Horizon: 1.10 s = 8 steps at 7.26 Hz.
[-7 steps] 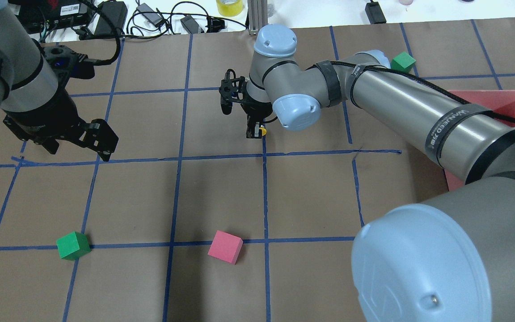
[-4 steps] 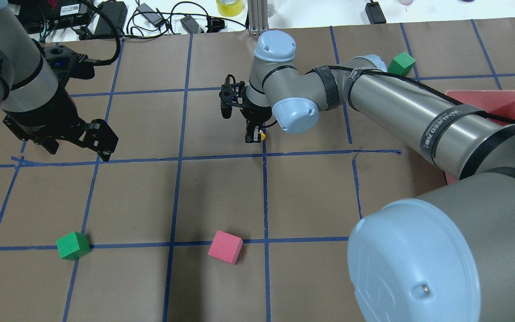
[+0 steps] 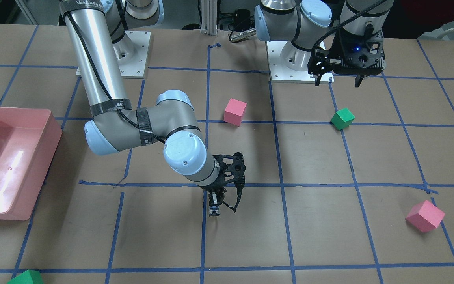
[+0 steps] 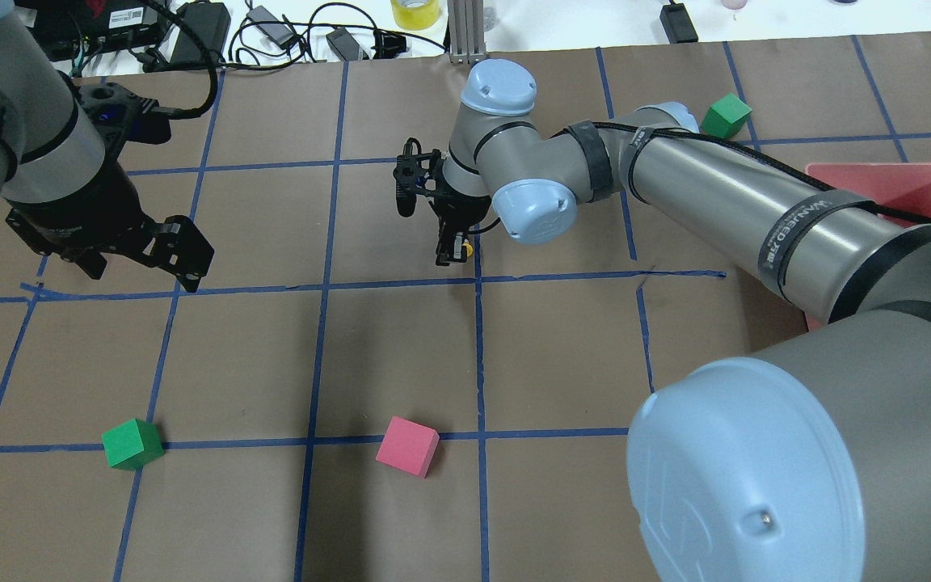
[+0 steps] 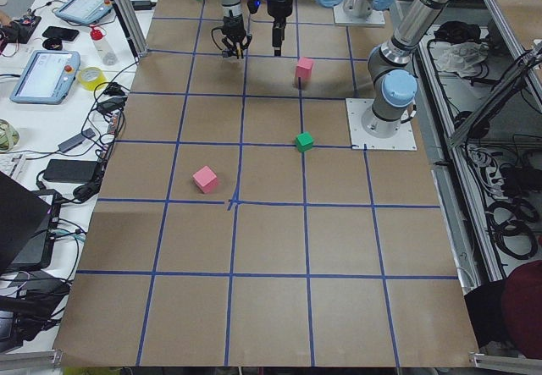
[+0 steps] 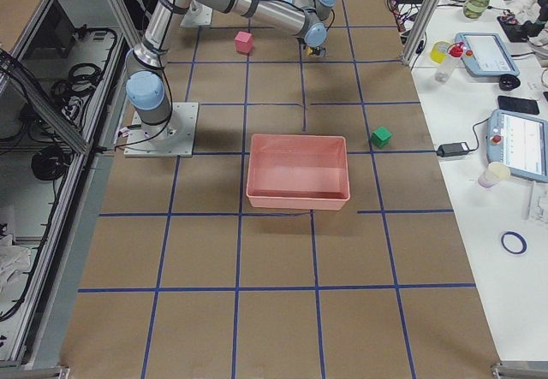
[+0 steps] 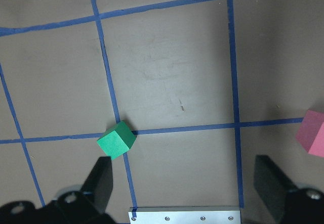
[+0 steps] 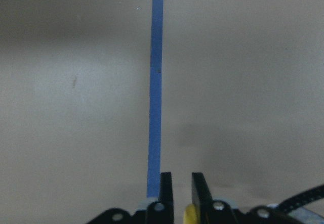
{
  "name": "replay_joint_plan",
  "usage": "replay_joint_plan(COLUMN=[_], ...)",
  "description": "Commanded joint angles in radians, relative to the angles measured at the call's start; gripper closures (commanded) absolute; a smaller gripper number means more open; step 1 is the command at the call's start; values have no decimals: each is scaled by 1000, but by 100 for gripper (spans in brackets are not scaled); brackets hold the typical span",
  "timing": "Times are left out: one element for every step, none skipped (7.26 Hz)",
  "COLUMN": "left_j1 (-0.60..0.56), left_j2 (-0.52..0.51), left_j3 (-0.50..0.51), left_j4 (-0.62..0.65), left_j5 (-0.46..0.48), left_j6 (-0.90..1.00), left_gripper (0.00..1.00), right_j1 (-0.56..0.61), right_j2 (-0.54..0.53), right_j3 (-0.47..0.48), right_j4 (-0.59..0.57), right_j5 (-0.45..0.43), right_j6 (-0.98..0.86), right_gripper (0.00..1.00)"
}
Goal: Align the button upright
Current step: 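Carry the yellow button with the right gripper to the table center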
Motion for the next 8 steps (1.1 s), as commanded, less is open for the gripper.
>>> replay_joint_plan(left_j1=[-1,-1,0,-1,-1,-1,-1,-3], left_j2=[2,2,2,2,0,-11,-26,-41], left_j3=[-2,-2,-3,-5,-3,6,12,30], left_j4=[0,0,0,0,0,9,65,72], left_j5=[0,0,0,0,-2,-2,0,5], left_j6=[-1,-1,-1,-3,-3,2,-1,-1], left_gripper=[0,0,0,0,0,0,0,0], right_j1=[0,0,0,0,0,0,-2,-2], right_j2=[-1,-1,-5,-7,-7,-7,-7,-7], right_j3=[1,1,2,8,20,36,37,36], right_j4=[0,0,0,0,2,2,2,2], right_j5=[3,3,4,4,6,21,26,21], right_j6=[1,3,3,4,7,10,9,7], right_gripper=[12,3,0,0,0,0,14,53])
